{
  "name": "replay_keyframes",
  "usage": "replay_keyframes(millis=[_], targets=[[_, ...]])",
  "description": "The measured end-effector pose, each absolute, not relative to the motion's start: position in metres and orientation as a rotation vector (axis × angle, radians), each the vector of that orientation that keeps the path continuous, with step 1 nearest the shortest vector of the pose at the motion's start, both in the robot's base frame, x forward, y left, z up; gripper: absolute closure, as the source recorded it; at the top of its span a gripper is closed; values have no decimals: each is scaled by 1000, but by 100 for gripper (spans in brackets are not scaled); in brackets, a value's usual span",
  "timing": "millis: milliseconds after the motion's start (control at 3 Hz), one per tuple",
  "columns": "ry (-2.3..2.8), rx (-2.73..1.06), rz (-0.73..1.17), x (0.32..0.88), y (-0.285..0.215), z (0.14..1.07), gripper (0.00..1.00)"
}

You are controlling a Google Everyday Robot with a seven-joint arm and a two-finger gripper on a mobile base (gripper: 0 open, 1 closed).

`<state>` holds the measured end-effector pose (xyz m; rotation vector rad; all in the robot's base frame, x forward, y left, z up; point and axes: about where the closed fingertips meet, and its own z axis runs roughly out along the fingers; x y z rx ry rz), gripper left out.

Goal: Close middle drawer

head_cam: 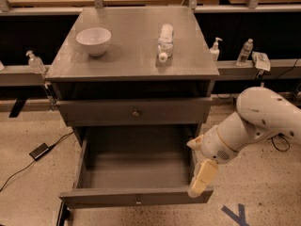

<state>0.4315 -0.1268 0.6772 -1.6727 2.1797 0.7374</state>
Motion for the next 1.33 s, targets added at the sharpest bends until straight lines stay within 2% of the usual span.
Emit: replay_keyframes(millis=[667,1333], targets=[[2138,-1668,926,440,-98,583,0],[2089,-1677,945,432,-90,570,0]])
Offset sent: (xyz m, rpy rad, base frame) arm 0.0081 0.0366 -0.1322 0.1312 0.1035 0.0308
